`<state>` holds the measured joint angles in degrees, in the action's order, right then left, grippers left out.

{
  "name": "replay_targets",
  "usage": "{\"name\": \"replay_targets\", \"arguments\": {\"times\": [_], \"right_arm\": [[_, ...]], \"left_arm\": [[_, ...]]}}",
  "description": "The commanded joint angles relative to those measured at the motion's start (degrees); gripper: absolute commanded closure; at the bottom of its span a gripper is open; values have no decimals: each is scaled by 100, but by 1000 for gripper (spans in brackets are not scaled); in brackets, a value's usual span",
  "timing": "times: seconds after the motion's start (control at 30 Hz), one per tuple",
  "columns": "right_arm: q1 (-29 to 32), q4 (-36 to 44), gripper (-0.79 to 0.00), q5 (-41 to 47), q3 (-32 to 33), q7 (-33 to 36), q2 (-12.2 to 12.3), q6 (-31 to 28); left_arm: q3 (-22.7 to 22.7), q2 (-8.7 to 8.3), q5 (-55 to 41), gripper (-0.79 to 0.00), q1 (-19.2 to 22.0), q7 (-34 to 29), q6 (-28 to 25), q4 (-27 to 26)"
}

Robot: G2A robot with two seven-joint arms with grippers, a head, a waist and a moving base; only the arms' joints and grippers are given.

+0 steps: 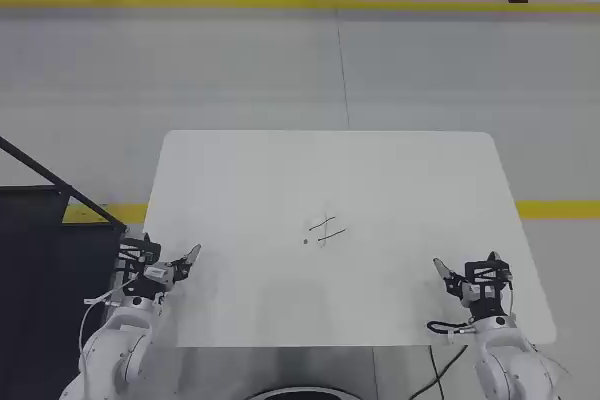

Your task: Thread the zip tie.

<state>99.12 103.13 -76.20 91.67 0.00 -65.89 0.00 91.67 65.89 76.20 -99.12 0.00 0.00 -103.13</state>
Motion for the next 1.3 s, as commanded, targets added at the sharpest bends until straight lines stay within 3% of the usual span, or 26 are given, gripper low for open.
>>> {"name": "replay_targets", "arguments": {"times": [0.0, 0.27, 0.63, 0.97, 1.27], "right_arm": [[0, 0, -784, 0, 0, 0, 0, 0], [0, 0, -785, 0, 0, 0, 0, 0], [0, 0, -785, 0, 0, 0, 0, 0], [0, 0, -785, 0, 0, 0, 0, 0], [0, 0, -785, 0, 0, 0, 0, 0]], "left_arm": [[0, 0, 0, -785, 0, 0, 0, 0], [-6, 1, -78, -785, -2, -216, -167, -86], [-49, -22, -1256, -785, 129, -2424, -1057, -1119], [-637, -22, -2119, -785, 745, -4477, -1071, -1638], [-637, -22, -2119, -785, 745, -4477, -1071, -1638]]}}
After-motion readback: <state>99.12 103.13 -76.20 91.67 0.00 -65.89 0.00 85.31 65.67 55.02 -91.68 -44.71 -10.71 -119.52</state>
